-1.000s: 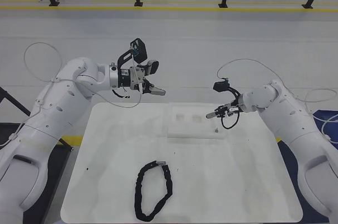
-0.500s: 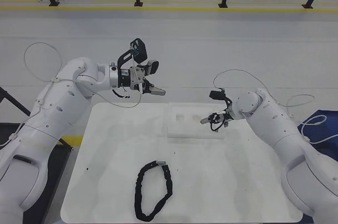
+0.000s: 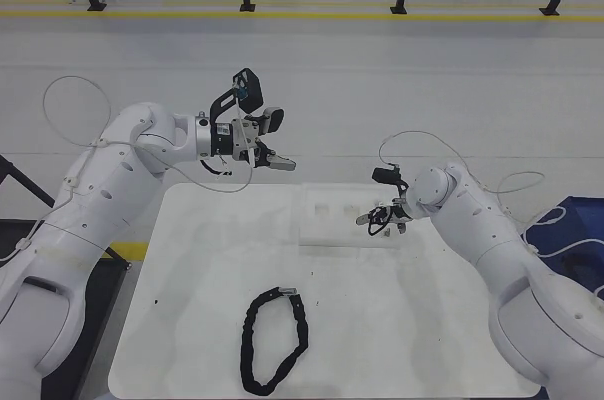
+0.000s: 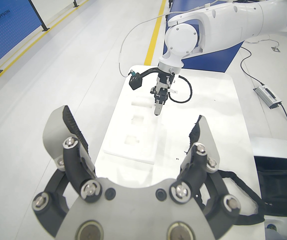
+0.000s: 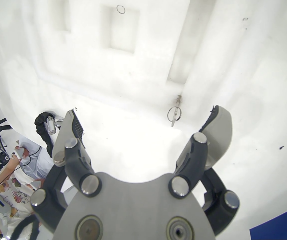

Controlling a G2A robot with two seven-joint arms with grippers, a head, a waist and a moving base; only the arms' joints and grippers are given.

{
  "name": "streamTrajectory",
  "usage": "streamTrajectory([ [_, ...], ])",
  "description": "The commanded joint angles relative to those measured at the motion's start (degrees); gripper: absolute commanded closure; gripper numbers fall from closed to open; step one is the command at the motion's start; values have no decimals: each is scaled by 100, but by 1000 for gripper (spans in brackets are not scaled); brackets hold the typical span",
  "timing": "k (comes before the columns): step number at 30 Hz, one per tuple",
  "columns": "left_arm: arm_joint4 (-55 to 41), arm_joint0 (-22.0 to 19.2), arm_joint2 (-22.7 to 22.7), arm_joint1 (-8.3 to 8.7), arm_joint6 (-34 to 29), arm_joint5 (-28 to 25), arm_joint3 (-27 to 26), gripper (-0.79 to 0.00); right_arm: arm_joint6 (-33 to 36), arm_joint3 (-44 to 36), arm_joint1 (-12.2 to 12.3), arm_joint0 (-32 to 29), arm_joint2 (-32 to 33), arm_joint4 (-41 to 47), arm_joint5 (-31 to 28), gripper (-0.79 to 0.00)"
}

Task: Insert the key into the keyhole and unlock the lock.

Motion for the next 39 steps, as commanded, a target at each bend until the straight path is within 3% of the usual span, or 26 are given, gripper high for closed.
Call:
streamTrajectory([
  [1, 0, 0, 0, 0, 0, 0, 0, -785, -1, 0, 0, 0, 0, 0, 1, -785],
  [13, 0, 0, 0, 0, 0, 0, 0, -785, -79, -43, 4, -19, -45, -156, 43, -785],
  [28, 0, 0, 0, 0, 0, 0, 0, -785, -35, -1049, 143, -291, -177, -1314, 1153, -785],
  [34, 0, 0, 0, 0, 0, 0, 0, -785, 46, -1322, 253, -393, -55, -1478, 1252, -533],
  [36, 0, 0, 0, 0, 0, 0, 0, -785, 60, -1406, 285, -419, -13, -1538, 1302, -413],
  [39, 0, 0, 0, 0, 0, 0, 0, -785, 104, -1545, 327, -460, 41, -1635, 1402, -379],
])
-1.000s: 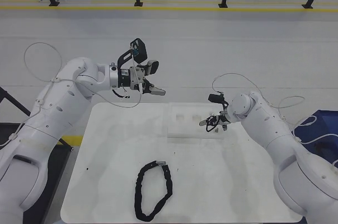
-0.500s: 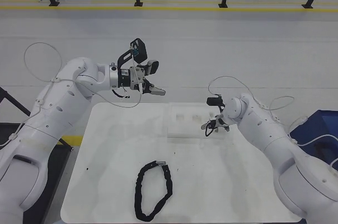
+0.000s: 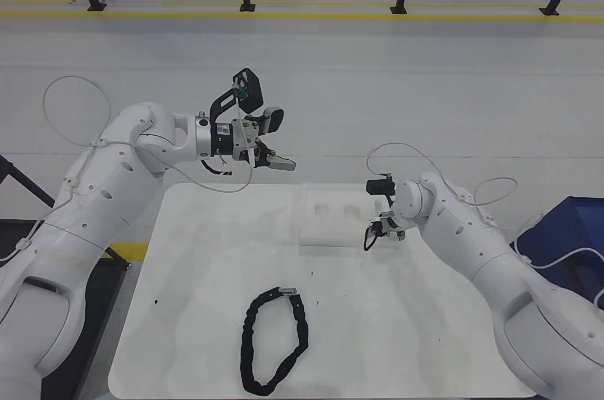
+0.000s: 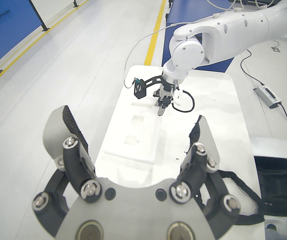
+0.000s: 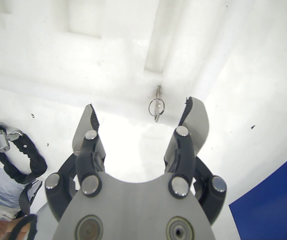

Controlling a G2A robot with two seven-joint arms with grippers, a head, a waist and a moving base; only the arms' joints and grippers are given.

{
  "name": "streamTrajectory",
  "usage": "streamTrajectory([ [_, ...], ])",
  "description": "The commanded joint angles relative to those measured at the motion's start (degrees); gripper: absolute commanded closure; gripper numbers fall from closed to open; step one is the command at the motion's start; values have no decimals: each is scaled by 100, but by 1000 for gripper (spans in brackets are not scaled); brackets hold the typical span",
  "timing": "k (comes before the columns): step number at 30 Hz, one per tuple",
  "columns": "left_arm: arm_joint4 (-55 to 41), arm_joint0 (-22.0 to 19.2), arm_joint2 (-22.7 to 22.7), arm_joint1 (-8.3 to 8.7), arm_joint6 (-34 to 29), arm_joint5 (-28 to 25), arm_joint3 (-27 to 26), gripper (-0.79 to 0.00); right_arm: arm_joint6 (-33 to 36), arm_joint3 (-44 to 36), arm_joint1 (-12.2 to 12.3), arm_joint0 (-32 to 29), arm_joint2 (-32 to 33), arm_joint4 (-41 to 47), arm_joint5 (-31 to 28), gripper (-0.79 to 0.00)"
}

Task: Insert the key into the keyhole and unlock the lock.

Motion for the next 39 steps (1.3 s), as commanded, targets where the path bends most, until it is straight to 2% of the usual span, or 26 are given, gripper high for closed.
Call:
streamTrajectory([
  [1, 0, 0, 0, 0, 0, 0, 0, -785, 22, -68, 25, -23, 35, -58, 75, -372],
  [4, 0, 0, 0, 0, 0, 0, 0, -785, -5, -143, 60, -69, 110, -121, 230, -363],
  [11, 0, 0, 0, 0, 0, 0, 0, -785, -63, -280, 114, -204, 238, -300, 533, -277],
  [14, 0, 0, 0, 0, 0, 0, 0, -785, -188, -268, 126, -249, 321, -329, 661, -212],
  [17, 0, 0, 0, 0, 0, 0, 0, -785, -285, -248, 129, -306, 403, -312, 720, -108],
  [25, 0, 0, 0, 0, 0, 0, 0, -785, -234, -212, 92, -377, 465, -455, 789, -86],
  [28, 0, 0, 0, 0, 0, 0, 0, -785, -260, -136, 66, -383, 505, -461, 791, -52],
  [30, 0, 0, 0, 0, 0, 0, 0, -785, -265, -91, 45, -378, 529, -460, 783, 0],
  [39, 0, 0, 0, 0, 0, 0, 0, -785, -103, -137, 13, -290, 644, -593, 823, 0],
])
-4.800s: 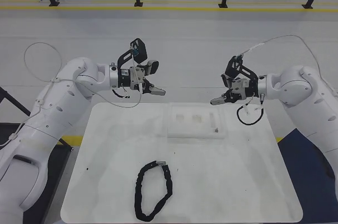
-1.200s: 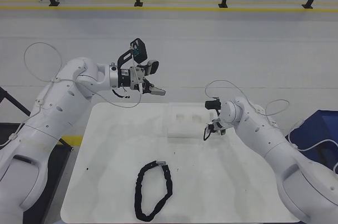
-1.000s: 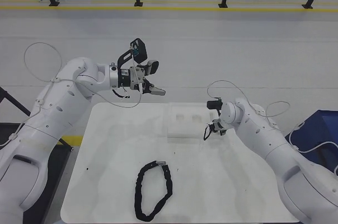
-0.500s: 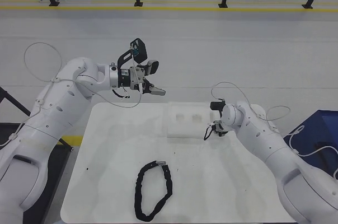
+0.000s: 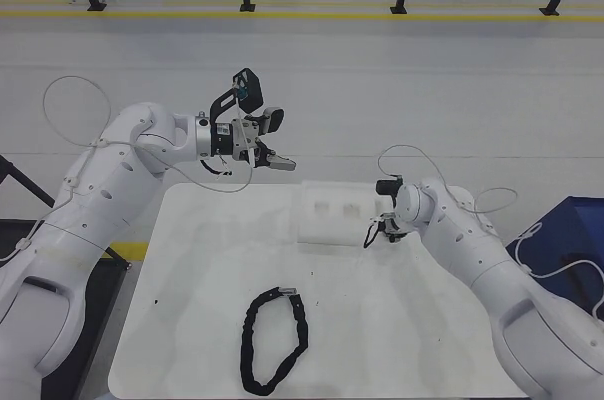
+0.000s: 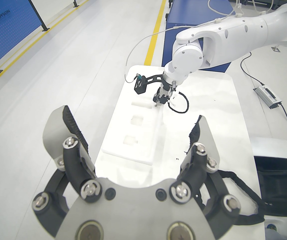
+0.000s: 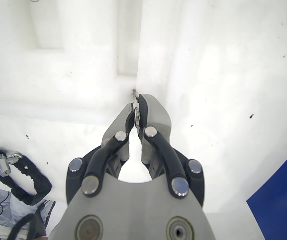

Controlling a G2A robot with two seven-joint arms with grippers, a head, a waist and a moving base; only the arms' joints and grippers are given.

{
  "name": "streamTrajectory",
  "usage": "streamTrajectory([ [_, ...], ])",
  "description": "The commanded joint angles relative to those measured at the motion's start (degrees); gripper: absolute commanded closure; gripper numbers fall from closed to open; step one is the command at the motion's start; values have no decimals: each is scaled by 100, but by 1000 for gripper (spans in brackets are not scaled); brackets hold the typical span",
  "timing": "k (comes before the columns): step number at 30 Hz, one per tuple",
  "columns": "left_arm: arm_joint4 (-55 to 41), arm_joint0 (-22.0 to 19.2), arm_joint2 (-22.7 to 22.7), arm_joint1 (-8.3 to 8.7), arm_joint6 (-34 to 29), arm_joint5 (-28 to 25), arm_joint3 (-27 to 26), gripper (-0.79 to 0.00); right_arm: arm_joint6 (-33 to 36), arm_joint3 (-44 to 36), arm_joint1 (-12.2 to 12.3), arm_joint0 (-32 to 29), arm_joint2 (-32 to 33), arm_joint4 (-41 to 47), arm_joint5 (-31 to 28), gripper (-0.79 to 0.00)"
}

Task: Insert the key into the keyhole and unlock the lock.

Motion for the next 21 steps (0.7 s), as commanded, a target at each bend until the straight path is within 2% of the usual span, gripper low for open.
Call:
streamTrajectory([
  [1, 0, 0, 0, 0, 0, 0, 0, -785, 61, -56, 17, 15, 48, -22, 38, 0],
  [10, 0, 0, 0, 0, 0, 0, 0, -785, 466, -892, 258, -72, 370, -329, 272, 0],
  [16, 0, 0, 0, 0, 0, 0, 0, -785, 748, -2026, 602, -431, 833, -625, 345, 0],
  [21, 0, 0, 0, 0, 0, 0, 0, -785, 1004, -3005, 902, -941, 1383, -607, 87, 0],
])
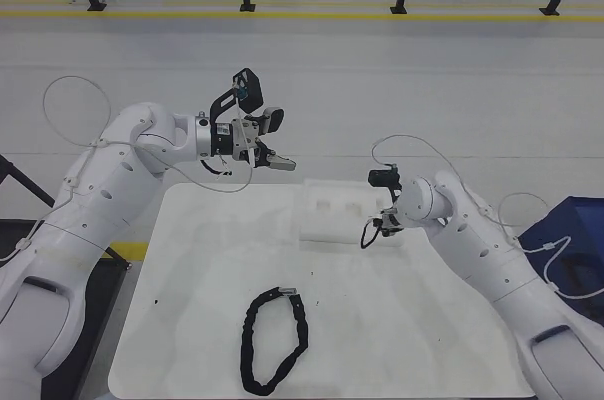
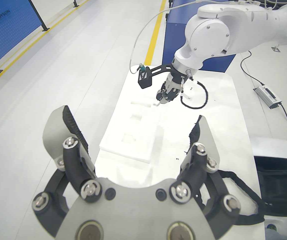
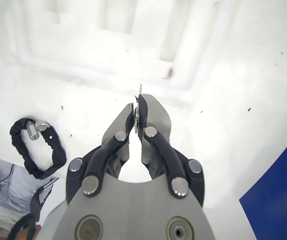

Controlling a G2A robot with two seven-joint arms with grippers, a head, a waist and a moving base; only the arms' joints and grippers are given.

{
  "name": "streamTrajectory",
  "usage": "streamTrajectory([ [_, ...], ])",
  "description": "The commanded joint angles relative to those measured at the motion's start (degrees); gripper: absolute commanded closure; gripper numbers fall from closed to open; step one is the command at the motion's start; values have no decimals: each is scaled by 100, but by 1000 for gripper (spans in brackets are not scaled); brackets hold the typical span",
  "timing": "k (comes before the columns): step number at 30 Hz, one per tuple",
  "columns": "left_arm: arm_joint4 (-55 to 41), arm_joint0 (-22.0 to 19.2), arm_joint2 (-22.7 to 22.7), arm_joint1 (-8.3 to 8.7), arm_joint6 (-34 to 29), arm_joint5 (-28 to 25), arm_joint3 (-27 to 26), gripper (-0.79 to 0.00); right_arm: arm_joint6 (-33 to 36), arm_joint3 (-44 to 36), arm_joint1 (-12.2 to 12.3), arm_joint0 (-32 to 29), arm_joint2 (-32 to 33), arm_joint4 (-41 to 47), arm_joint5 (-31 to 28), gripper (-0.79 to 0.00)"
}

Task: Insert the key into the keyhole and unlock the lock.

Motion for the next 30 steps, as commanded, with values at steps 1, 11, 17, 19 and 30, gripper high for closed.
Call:
streamTrajectory([
  [1, 0, 0, 0, 0, 0, 0, 0, -785, 71, -335, 102, -192, 228, 48, -142, 0],
  [11, 0, 0, 0, 0, 0, 0, 0, -785, 222, -1758, 491, -1174, 1353, 732, -1092, 0],
  [17, 0, 0, 0, 0, 0, 0, 0, -785, 230, -2047, 623, -1641, 2032, 1840, -1934, 0],
  [19, 0, 0, 0, 0, 0, 0, 0, -785, 297, -2009, 647, -1751, 2189, 2313, -2293, 0],
  [30, 0, 0, 0, 0, 0, 0, 0, -785, 456, -1392, 764, -1975, 2833, 3770, -3072, 0],
])
